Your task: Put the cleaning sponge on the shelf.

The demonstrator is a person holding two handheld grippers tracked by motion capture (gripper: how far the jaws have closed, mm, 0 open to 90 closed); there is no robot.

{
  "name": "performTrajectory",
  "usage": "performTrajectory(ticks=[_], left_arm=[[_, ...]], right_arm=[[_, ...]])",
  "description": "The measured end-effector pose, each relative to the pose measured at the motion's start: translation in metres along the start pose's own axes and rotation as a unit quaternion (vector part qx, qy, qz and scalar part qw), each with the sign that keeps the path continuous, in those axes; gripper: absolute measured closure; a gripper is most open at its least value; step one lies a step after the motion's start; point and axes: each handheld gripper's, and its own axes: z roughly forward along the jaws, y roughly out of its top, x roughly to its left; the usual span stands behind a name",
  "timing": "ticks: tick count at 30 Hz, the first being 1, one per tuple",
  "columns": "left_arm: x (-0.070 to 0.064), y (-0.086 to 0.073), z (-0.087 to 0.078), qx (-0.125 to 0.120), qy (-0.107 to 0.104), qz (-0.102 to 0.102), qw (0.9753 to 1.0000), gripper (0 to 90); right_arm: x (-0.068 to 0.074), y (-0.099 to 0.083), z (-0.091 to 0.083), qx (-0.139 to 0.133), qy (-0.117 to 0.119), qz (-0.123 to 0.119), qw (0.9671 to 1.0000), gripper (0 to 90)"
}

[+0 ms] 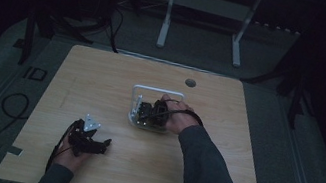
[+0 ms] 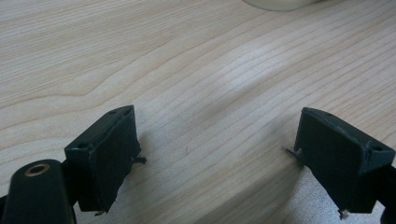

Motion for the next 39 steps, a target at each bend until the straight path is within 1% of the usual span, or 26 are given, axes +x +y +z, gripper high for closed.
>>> performTrajectory(ticks=[2, 6, 13, 16, 23, 27, 29, 34, 39], left_arm=[[0.0, 0.0, 0.0, 0.0, 0.0, 0.0, 1.0, 13.6], [0.0, 0.0, 0.0, 0.0, 0.0, 0.0, 1.0, 13.6], [0.0, 0.0, 0.0, 0.0, 0.0, 0.0, 1.0, 13.5], [0.0, 0.0, 0.0, 0.0, 0.0, 0.0, 1.0, 13.6], [0.0, 0.0, 0.0, 0.0, 0.0, 0.0, 1.0, 13.6], [0.0, 0.0, 0.0, 0.001, 0.0, 0.001, 1.0, 13.6], [0.0, 0.0, 0.0, 0.001, 0.0, 0.001, 1.0, 13.6], [0.0, 0.0, 0.0, 0.001, 0.0, 0.001, 1.0, 13.6], [0.0, 0.0, 0.0, 0.001, 0.0, 0.001, 1.0, 13.6]], right_arm=[[0.001, 0.001, 0.003, 0.004, -0.001, -0.004, 1.0, 71.7], [0.001, 0.002, 0.007, 0.009, -0.001, 0.0, 1.0, 71.7], [0.0, 0.0, 0.01, 0.009, -0.01, 0.001, 0.9999, 71.7], [0.001, 0.001, 0.011, 0.01, -0.016, -0.004, 0.9998, 71.6], [0.001, 0.002, 0.014, 0.014, -0.034, -0.008, 0.9993, 71.5], [0.001, 0.002, 0.016, 0.015, -0.043, -0.004, 0.9989, 71.8], [0.001, 0.002, 0.018, 0.018, -0.052, -0.004, 0.9985, 71.9], [0.003, 0.002, 0.02, 0.019, -0.068, -0.01, 0.9975, 72.3], [0.002, 0.001, 0.023, 0.016, -0.075, -0.008, 0.997, 72.6]])
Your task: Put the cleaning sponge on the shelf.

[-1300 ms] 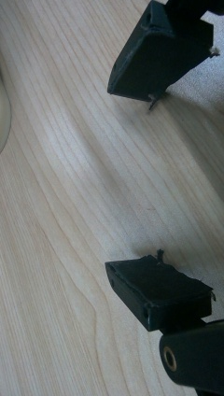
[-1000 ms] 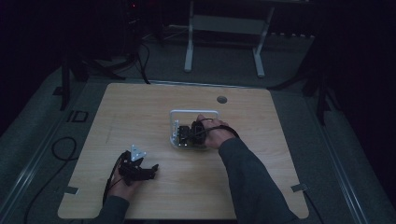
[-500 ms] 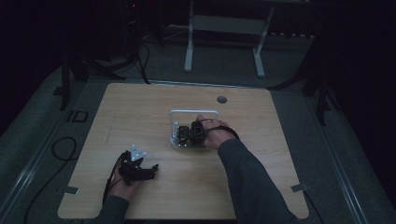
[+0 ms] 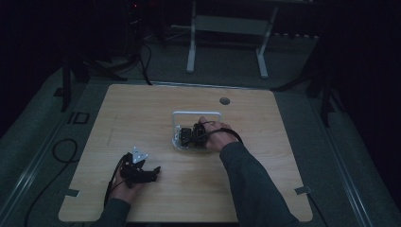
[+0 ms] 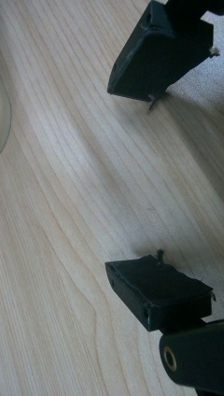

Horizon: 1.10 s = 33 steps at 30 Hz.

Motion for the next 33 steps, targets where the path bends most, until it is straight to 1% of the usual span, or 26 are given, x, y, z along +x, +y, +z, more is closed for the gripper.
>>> performTrajectory(ticks=[8, 15, 18, 20, 25, 29, 30, 33], left_arm=[[0.0, 0.0, 0.0, 0.0, 0.0, -0.001, 1.0, 13.6], [0.0, 0.0, 0.0, 0.0, 0.0, 0.0, 1.0, 13.6], [0.0, 0.0, 0.0, 0.0, 0.0, -0.001, 1.0, 13.6], [0.0, 0.0, 0.0, 0.0, 0.0, 0.0, 1.0, 13.6], [0.0, 0.0, 0.0, 0.0, 0.0, 0.0, 1.0, 13.6], [0.0, 0.0, 0.0, 0.0, 0.0, 0.0, 1.0, 13.6], [0.0, 0.0, 0.0, -0.001, 0.0, -0.001, 1.0, 13.6], [0.0, 0.0, 0.0, -0.001, 0.0, -0.001, 1.0, 13.6]], right_arm=[[-0.001, -0.001, 0.001, -0.002, -0.002, 0.008, 1.0, 71.6], [-0.003, -0.004, -0.003, -0.006, -0.007, 0.016, 0.9998, 63.4], [-0.003, -0.005, -0.006, -0.013, -0.012, 0.021, 0.9996, 61.9], [-0.002, -0.006, -0.008, -0.02, -0.019, 0.019, 0.9994, 60.7], [0.0, -0.008, -0.015, -0.035, -0.025, 0.025, 0.9988, 59.6], [0.002, -0.011, -0.023, -0.053, -0.026, 0.046, 0.9972, 58.4], [0.002, -0.012, -0.025, -0.056, -0.023, 0.053, 0.9967, 58.4], [0.002, -0.015, -0.031, -0.066, -0.018, 0.065, 0.9955, 58.7]])
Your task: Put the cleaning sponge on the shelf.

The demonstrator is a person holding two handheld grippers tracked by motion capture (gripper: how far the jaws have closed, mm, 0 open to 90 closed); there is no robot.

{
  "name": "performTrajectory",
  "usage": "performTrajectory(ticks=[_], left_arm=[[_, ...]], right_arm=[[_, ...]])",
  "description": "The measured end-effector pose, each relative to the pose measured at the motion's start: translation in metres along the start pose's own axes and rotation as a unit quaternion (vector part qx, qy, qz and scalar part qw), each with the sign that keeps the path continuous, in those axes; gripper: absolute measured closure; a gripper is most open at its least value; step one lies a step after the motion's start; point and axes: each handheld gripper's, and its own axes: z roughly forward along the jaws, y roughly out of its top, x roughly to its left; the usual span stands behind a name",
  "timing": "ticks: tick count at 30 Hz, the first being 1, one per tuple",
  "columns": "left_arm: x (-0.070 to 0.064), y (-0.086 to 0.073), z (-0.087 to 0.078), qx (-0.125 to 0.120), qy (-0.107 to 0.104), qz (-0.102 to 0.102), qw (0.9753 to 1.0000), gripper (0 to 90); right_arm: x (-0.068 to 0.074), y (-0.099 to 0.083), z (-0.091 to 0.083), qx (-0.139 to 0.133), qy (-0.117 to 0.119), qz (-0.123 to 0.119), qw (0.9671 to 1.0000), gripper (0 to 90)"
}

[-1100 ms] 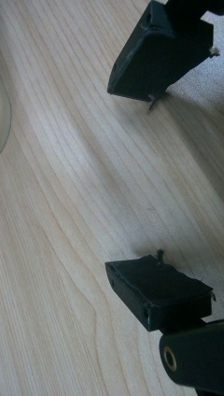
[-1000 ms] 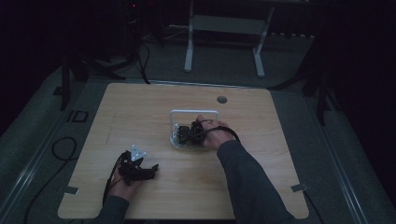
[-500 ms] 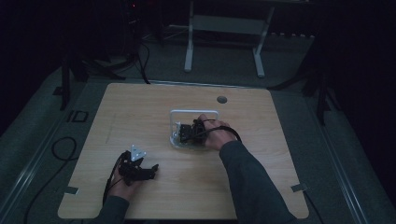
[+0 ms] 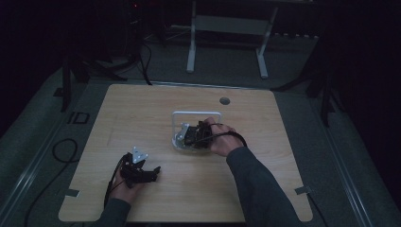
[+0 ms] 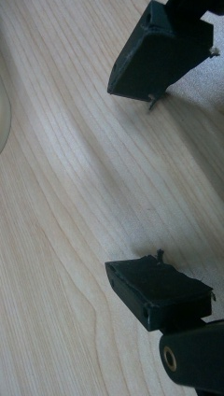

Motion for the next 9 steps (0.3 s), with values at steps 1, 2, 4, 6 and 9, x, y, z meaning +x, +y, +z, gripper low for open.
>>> performTrajectory(ticks=[1, 2, 4, 6, 9], left_arm=[[0.0, 0.0, 0.0, 0.0, 0.0, 0.0, 1.0, 13.6], [0.0, 0.0, 0.0, 0.0, 0.0, 0.0, 1.0, 13.6], [0.0, 0.0, 0.0, 0.0, 0.0, 0.0, 1.0, 13.6], [0.0, 0.0, 0.0, 0.0, 0.0, 0.0, 1.0, 13.6], [0.0, 0.0, 0.0, 0.0, 0.0, 0.0, 1.0, 13.6]], right_arm=[[0.0, -0.001, -0.002, -0.001, -0.001, 0.005, 1.0, 58.8], [0.0, -0.002, -0.004, -0.002, 0.002, 0.01, 0.9999, 58.8], [0.0, -0.004, -0.007, -0.003, 0.0, 0.015, 0.9999, 59.4], [0.001, -0.007, -0.011, -0.002, 0.002, 0.025, 0.9997, 60.1], [0.003, -0.012, -0.019, -0.004, 0.004, 0.046, 0.9989, 60.3]])
